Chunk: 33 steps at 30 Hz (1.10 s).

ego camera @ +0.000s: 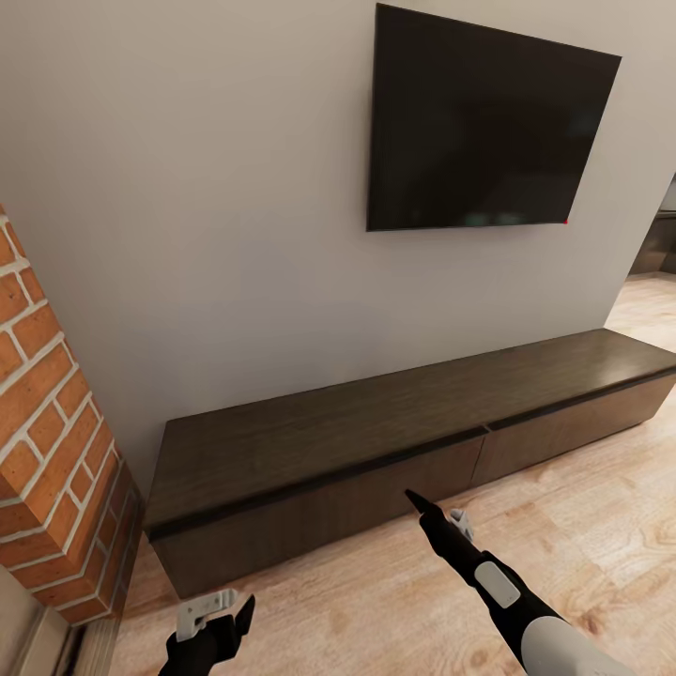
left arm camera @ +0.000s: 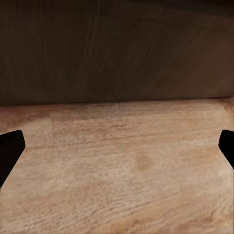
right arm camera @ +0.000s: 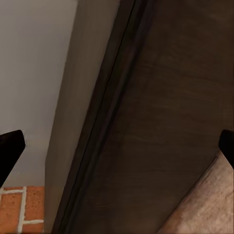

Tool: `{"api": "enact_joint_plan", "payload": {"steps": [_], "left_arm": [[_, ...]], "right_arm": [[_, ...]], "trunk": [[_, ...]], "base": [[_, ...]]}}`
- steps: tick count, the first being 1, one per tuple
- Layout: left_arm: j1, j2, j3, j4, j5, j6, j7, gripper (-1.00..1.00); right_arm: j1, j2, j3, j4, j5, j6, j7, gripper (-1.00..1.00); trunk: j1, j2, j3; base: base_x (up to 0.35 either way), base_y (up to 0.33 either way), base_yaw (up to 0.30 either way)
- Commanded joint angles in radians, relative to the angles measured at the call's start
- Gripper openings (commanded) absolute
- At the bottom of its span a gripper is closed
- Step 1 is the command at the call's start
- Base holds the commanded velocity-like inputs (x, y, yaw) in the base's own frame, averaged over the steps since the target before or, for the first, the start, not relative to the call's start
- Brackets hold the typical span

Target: Place each of the two pumpkins and all three candles from the living room inside a cabinet in the living room (use any cabinet), then make sure every cabinet is closed, and position the cauldron so it is next to a table in the living room.

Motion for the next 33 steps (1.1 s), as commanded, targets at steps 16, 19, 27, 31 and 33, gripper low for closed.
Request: {"api": "enact_joint_plan", "payload": {"steps": [16,19,27,31,33], "left_arm": [[0.0,0.0,-0.002,0.003,0.012,-0.008,0.005,1.0],[0.0,0.0,-0.002,0.003,0.012,-0.01,0.004,1.0],[0.0,0.001,-0.003,0.003,0.009,-0.021,0.005,1.0],[0.0,0.001,-0.003,0.003,0.008,-0.029,0.005,1.0],[0.0,0.001,-0.003,0.003,0.008,-0.029,0.005,1.0]], "right_arm": [[0.0,-0.001,-0.004,0.006,-0.009,0.01,0.017,1.0],[0.0,-0.001,-0.004,0.007,-0.007,0.01,0.016,1.0],[0.0,-0.002,-0.004,0.008,-0.008,0.01,0.016,1.0],[0.0,-0.003,-0.004,0.009,-0.009,0.01,0.015,1.0],[0.0,-0.003,-0.004,0.009,-0.009,0.01,0.015,1.0]], "trunk": [[-0.035,0.063,0.027],[-0.035,0.063,0.027],[-0.035,0.063,0.027],[-0.035,0.063,0.027],[-0.035,0.063,0.027]], "base": [[0.0,0.0,0.0],[0.0,0.0,0.0],[0.01,0.0,0.0],[0.097,0.0,0.0],[0.1,0.0,0.0]]}}
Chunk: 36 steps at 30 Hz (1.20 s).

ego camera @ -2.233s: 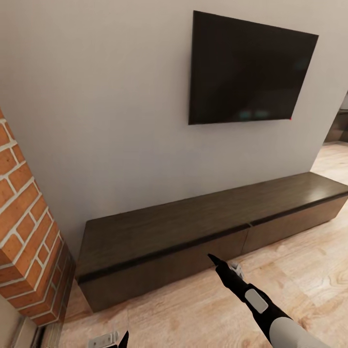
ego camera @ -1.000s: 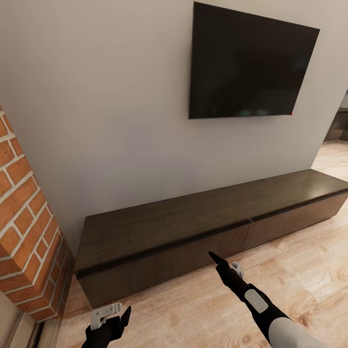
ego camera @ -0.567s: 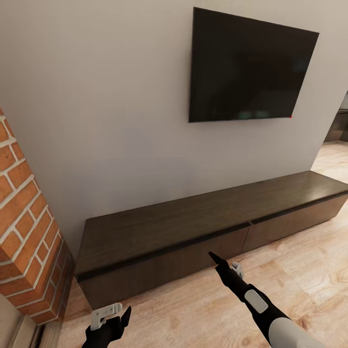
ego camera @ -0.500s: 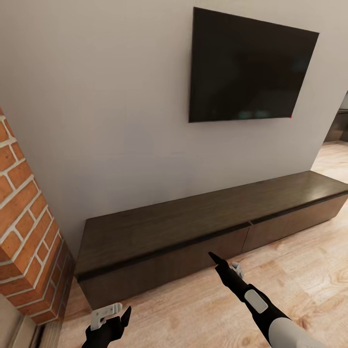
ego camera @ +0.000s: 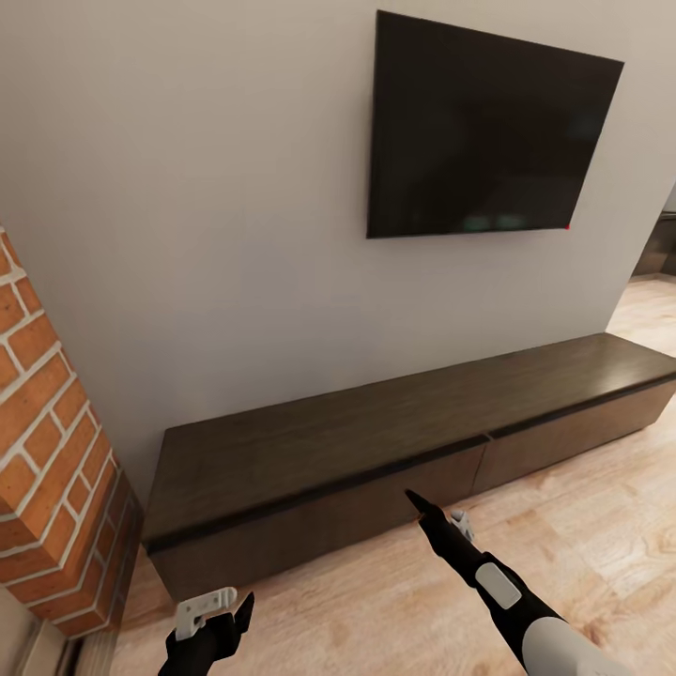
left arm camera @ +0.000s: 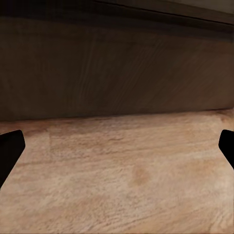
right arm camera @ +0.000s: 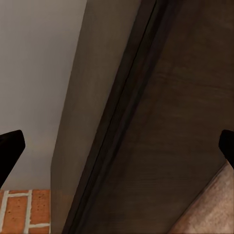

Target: Place each of the two pumpkins and all three candles from the living room inside a cabinet in the living room (use any cabinet), then make sure every cabinet is closed, and position the cauldron so it is next to a table in the living room.

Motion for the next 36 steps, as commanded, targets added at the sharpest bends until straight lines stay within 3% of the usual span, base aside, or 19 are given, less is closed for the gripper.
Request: {"api": "enact_joint_plan", "payload": {"steps": [1,25,36], "left_arm": [[0.0,0.001,-0.002,-0.002,0.01,0.002,0.008,1.0],[0.0,-0.001,-0.004,0.001,0.009,-0.006,0.011,1.0],[0.0,-0.001,-0.004,0.001,0.009,-0.006,0.011,1.0]], "right_arm": [[0.0,0.0,-0.003,0.0,-0.009,0.01,0.003,1.0],[0.0,0.002,-0.013,0.004,-0.002,0.011,-0.001,1.0],[0.0,0.001,-0.016,0.007,-0.006,0.011,-0.008,1.0]], "trunk": [[0.0,0.0,-0.001],[0.0,0.0,-0.001],[0.0,0.0,-0.001]], "base": [[0.111,0.0,0.0],[0.149,0.0,0.0],[0.043,0.0,0.0]]}}
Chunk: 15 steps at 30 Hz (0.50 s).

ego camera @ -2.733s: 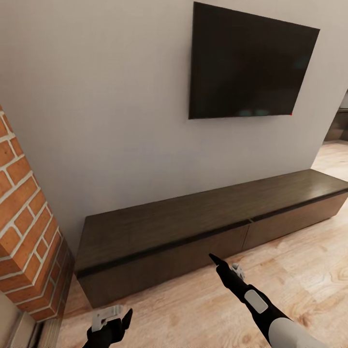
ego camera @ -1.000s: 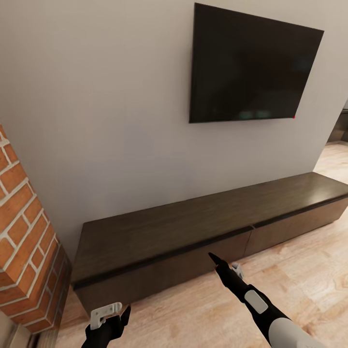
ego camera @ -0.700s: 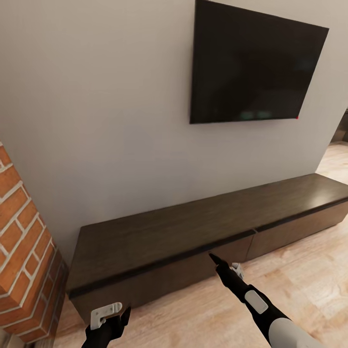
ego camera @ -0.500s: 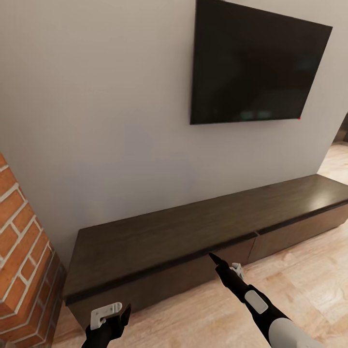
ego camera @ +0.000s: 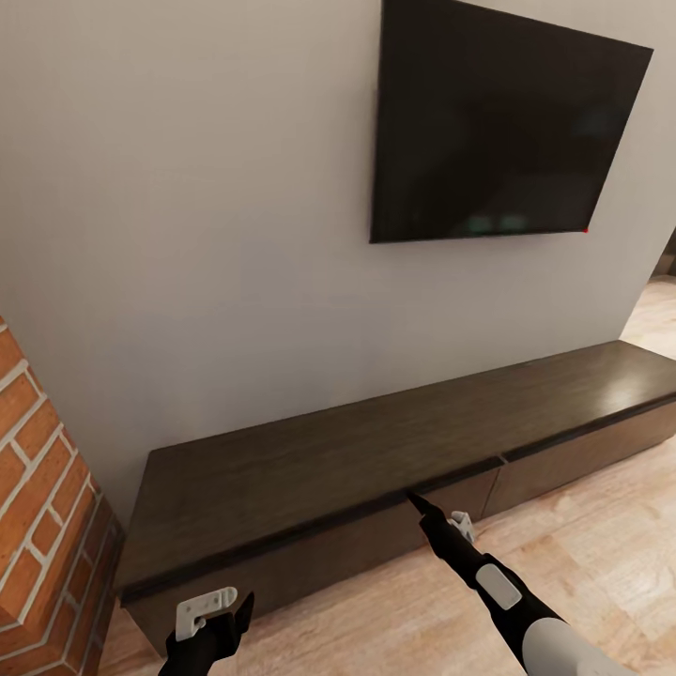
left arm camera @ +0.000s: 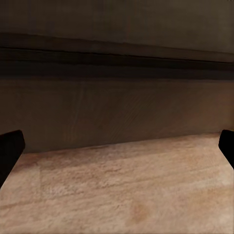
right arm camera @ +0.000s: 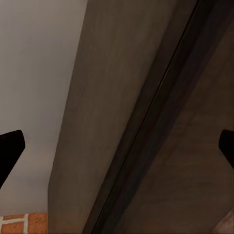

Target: Place each of the two pumpkins and all three candles from the living room inside a cabinet in the living room (use any cabinet), then make sure every cabinet is closed, and position the cauldron so it is next to a table in the living room.

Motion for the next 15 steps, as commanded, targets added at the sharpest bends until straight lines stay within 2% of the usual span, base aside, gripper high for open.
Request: {"api": "enact_joint_plan", "payload": {"steps": [1,6,11,15], "left_arm": [[0.0,0.0,-0.002,-0.002,0.011,0.004,0.008,1.0],[0.0,0.0,-0.002,-0.004,0.016,0.003,0.003,1.0],[0.001,0.0,-0.002,-0.006,0.019,-0.028,0.003,1.0],[0.001,0.0,-0.002,-0.005,0.021,-0.041,0.003,1.0]], "right_arm": [[0.0,-0.001,-0.003,0.0,-0.009,0.01,0.002,1.0],[0.0,-0.002,-0.003,0.001,-0.009,0.01,0.001,1.0],[0.0,-0.003,-0.003,0.001,-0.009,0.01,0.001,1.0],[0.0,-0.003,-0.003,0.001,-0.009,0.01,0.001,1.0]], "trunk": [[0.0,0.0,-0.001],[0.0,0.0,-0.001],[0.0,0.0,-0.001],[0.015,-0.028,-0.013]], "base": [[0.004,0.0,0.0],[0.002,0.0,0.0],[0.0,0.0,0.0],[0.0,0.0,0.0]]}}
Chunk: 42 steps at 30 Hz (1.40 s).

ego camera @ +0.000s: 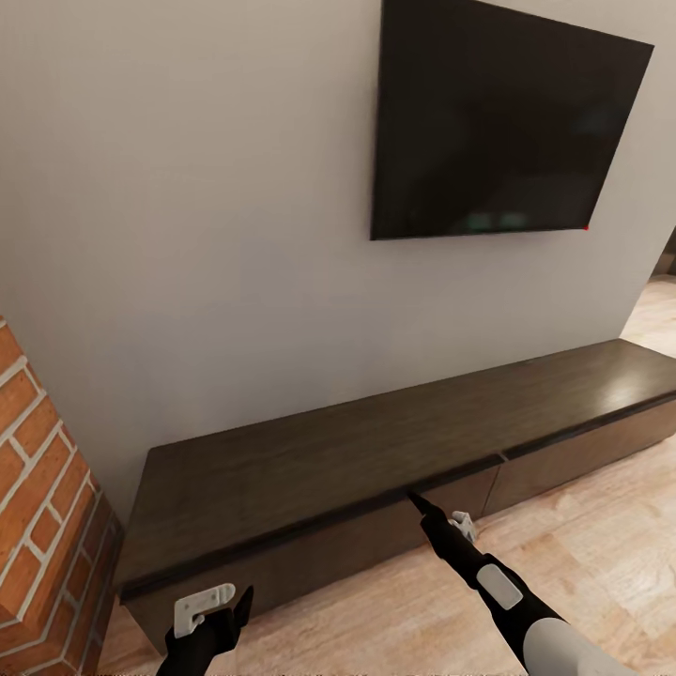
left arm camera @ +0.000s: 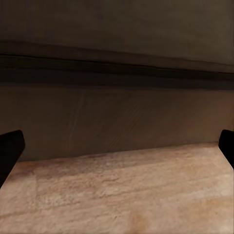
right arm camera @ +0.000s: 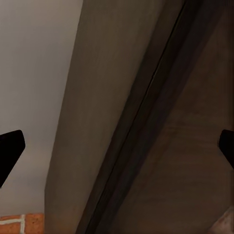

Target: Place each of the two pumpkins and all three candles from the living room inside a cabinet in the living room (use any cabinet), then make sure every cabinet is closed, and position the cauldron so it is next to a table in the living room.

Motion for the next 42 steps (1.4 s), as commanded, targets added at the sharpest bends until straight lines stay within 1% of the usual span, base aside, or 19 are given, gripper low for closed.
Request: {"api": "enact_joint_plan", "payload": {"steps": [1,12,20,24,25,27,28,31,37,42], "left_arm": [[0.0,0.0,-0.002,-0.002,0.01,0.002,0.007,1.0],[-0.001,0.001,-0.001,-0.002,0.009,-0.002,0.005,1.0],[0.0,0.002,-0.002,-0.003,0.012,-0.002,0.003,1.0],[0.0,0.002,-0.002,-0.003,0.013,-0.002,0.002,1.0],[0.0,0.002,-0.002,-0.003,0.013,-0.003,0.001,1.0],[0.0,0.002,-0.002,-0.003,0.013,-0.003,0.001,1.0],[0.0,0.002,-0.002,-0.003,0.013,-0.003,0.001,1.0],[0.0,0.002,-0.002,-0.003,0.011,-0.003,0.001,1.0],[0.0,0.002,-0.002,-0.003,0.008,-0.003,0.0,1.0],[0.0,0.002,-0.003,-0.003,0.006,-0.003,0.001,1.0]], "right_arm": [[0.0,0.0,-0.003,0.0,-0.009,0.01,0.003,1.0],[0.0,0.0,-0.003,0.0,-0.009,0.01,0.003,1.0],[0.0,-0.001,-0.004,0.0,-0.012,0.023,0.007,1.0],[0.0,-0.003,-0.006,0.0,-0.016,0.066,0.017,1.0],[0.0,-0.003,-0.006,0.0,-0.018,0.072,0.02,1.0],[0.0,-0.004,-0.005,0.0,-0.035,0.084,0.036,1.0],[0.0,-0.005,-0.004,0.0,-0.052,0.089,0.047,1.0],[0.0,-0.006,-0.004,0.0,-0.072,0.095,0.059,1.0],[0.0,-0.007,-0.003,0.002,-0.084,0.097,0.065,1.0],[0.0,-0.007,-0.003,0.02,-0.088,0.097,0.067,1.0]], "trunk": [[0.004,-0.008,-0.004],[0.046,-0.085,-0.038],[0.046,-0.085,-0.038],[0.046,-0.085,-0.038],[0.046,-0.085,-0.038],[0.046,-0.085,-0.038],[0.046,-0.085,-0.038],[0.046,-0.085,-0.038],[0.046,-0.085,-0.038],[0.046,-0.085,-0.038]], "base": [[0.0,0.0,0.0],[0.0,0.0,0.0],[0.0,0.0,0.0],[0.0,0.0,0.0],[0.0,0.0,0.0],[0.0,0.0,0.0],[0.0,0.0,0.0],[0.044,0.002,0.0],[0.179,0.008,0.0],[0.065,-0.001,0.0]]}}
